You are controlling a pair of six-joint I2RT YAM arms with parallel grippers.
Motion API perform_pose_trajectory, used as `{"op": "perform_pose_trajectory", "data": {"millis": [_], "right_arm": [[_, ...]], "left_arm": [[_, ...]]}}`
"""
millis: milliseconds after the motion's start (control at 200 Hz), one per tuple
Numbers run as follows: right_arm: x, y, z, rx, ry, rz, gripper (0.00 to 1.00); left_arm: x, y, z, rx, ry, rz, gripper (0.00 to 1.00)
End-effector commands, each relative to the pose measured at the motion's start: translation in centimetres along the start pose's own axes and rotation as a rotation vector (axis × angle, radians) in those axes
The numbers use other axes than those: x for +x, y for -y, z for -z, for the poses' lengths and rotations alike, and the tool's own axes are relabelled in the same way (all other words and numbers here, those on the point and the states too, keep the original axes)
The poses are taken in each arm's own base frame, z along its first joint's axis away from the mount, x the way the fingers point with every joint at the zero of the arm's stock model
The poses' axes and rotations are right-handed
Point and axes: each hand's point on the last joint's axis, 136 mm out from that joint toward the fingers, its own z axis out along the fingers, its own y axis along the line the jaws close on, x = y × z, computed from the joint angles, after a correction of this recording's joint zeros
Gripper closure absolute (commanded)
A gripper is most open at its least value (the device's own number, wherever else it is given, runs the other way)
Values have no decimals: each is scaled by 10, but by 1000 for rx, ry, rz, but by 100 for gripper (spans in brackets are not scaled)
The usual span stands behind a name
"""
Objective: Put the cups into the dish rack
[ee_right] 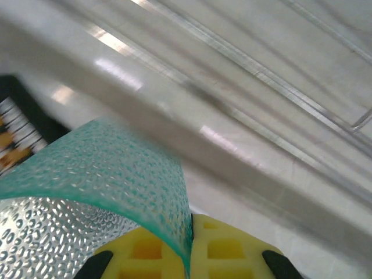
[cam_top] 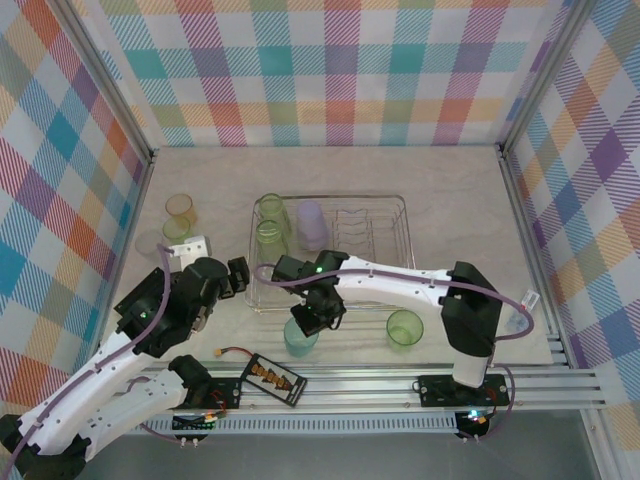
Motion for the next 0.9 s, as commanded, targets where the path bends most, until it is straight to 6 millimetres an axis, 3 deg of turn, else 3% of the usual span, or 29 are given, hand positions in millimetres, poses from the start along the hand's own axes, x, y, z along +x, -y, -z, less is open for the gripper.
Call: {"op": "perform_pose_trajectory", "data": {"millis": [0,55,115,280,355,420,530,700,895], "right_arm": [[4,-23,62,-263,69,125,100],[7,-30,86,-445,81,140,100],[8,-24,112,-599,104,136,100],[4,30,152,-694,237,72,100],[-9,53,179,-751,349,26,100],[-20,63,204,-820,438,9,100],[-33,72,237,-913,548,23,100],[-45,76,255,-987,583,47,100],[-51,74,265,-1025,596,72,100]], "left_arm": [[-14,8,7,56,25,64,0],[-23,20,10,114,36,77,0],[-32,35,13,187,52,94,0],[-62,90,35,484,97,101,0],[-75,118,51,648,111,100,0],[-88,145,68,801,123,87,0],[-94,188,96,1051,80,19,0],[-100,228,120,1275,18,-70,0],[-99,248,120,1342,-30,-125,0]]}}
